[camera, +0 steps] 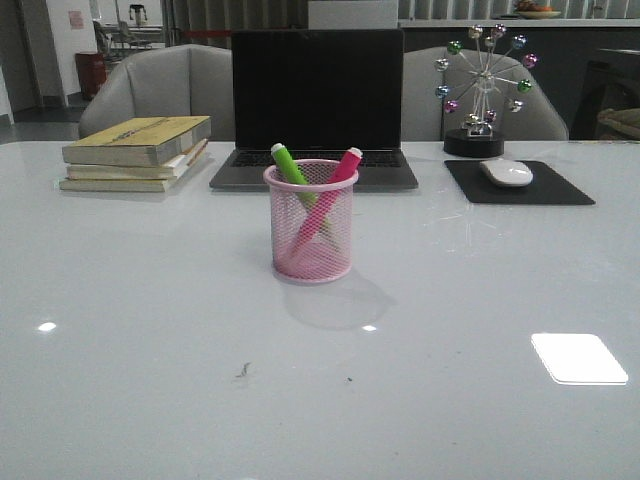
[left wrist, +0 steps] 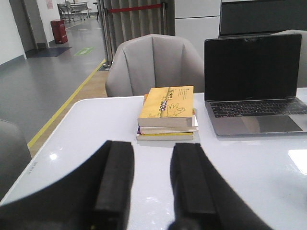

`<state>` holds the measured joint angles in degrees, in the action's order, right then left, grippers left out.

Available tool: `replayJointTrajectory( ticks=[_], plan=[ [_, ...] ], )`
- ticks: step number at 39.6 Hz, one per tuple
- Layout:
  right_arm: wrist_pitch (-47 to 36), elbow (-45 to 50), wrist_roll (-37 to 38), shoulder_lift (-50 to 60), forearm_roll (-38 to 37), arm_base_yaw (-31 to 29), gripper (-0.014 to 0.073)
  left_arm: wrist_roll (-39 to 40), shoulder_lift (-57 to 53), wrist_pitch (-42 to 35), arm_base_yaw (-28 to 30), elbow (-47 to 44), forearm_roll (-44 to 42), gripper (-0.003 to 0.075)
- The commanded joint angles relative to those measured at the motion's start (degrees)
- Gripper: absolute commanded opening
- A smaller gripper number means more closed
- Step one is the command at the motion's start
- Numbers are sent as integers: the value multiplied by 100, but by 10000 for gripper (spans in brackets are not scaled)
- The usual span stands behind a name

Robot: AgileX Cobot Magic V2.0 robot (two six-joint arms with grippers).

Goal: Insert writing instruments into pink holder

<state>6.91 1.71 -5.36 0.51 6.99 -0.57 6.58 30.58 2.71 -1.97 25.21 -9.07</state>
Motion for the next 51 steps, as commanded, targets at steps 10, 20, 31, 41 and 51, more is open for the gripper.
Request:
replayJointTrajectory(
  ticks=[10,20,31,41,51],
  plan=[
    [-461,9,-20,114,-37,-33,66,8,1,-497,-40,171,36,279],
    [-461,9,-20,114,-37,-33,66,8,1,-497,-40,171,36,279],
    [-461,9,-20,114,-37,-33,66,20,-161,-493,-50,171,106,109],
    [-461,9,-20,114,-37,-33,66,20,-824,-271,-26,171,1380,93],
    [-461,9,-20,114,-37,-33,66,20,-1671,751,-26,156,1382,93]
  ],
)
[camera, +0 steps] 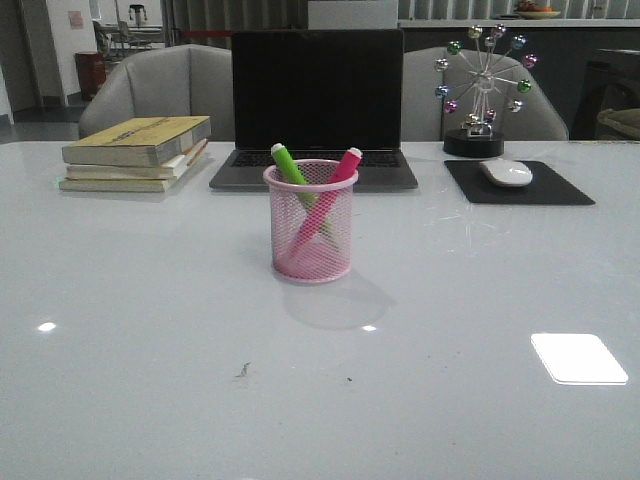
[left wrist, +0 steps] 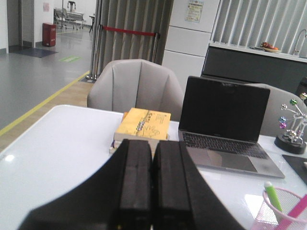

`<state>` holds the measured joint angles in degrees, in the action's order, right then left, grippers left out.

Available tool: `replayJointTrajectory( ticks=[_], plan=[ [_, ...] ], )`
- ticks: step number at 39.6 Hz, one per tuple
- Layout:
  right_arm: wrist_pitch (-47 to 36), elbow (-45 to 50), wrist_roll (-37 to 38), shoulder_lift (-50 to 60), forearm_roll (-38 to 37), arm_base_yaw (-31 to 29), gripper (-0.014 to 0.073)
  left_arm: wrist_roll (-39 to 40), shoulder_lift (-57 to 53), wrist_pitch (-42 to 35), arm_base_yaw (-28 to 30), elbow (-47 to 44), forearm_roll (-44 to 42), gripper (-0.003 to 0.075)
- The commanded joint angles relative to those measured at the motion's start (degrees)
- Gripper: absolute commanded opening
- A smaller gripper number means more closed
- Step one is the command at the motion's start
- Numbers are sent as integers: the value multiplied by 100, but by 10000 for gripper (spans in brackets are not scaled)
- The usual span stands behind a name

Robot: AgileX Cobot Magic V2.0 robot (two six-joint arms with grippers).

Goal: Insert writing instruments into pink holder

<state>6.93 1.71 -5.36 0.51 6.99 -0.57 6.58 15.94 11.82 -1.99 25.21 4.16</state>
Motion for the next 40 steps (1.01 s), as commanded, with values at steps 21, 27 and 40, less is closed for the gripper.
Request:
replayJointTrajectory(
  ticks=[21,27,40],
  plan=[
    [-462,9,-20,114,-37,-33,66,-73,-753,-599,-24,-589,-254,92],
    [-462,9,-20,114,-37,-33,66,-173,-930,-994,-138,-1033,-447,92],
    [-462,9,-20,114,-37,-33,66,-292,-1748,-1023,-175,-2010,-604,92]
  ],
)
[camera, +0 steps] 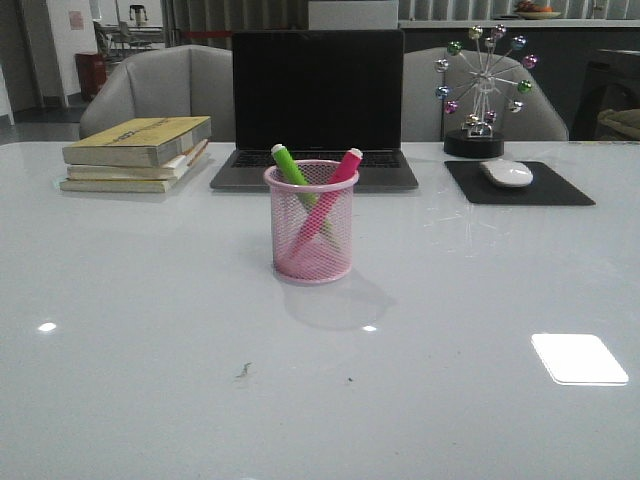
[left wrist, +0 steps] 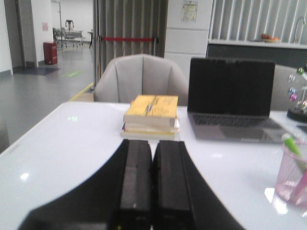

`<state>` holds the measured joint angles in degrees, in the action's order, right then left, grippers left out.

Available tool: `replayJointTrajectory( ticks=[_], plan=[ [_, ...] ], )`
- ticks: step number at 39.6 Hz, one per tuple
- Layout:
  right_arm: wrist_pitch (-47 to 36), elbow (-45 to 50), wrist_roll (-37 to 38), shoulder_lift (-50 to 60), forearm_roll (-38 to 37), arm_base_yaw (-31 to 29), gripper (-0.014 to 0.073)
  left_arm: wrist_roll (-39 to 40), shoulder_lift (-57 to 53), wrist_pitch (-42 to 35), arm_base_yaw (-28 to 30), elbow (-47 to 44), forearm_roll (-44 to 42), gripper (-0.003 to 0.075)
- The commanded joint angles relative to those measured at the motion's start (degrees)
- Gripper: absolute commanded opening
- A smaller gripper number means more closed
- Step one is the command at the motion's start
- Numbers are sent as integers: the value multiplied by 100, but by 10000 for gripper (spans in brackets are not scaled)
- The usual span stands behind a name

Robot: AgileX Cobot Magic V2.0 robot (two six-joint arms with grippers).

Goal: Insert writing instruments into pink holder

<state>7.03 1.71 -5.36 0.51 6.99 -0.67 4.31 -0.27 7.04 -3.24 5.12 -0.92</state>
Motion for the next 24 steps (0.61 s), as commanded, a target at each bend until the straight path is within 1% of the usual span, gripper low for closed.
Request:
replayJointTrajectory(
  ticks=[1,8,10,24],
  plan=[
    [-472,9,-20,114,-37,-23,66,-65,-127,-545,-49,-48,-120,92],
    [-477,9,-20,114,-37,-23,66,-73,-137,-861,-49,-559,-136,92],
    [-477,9,-20,114,-37,-23,66,-73,-137,-764,-49,-561,-136,92],
    [-477,9,-20,114,-37,-23,66,-73,-137,-752,-38,-561,-92,92]
  ],
)
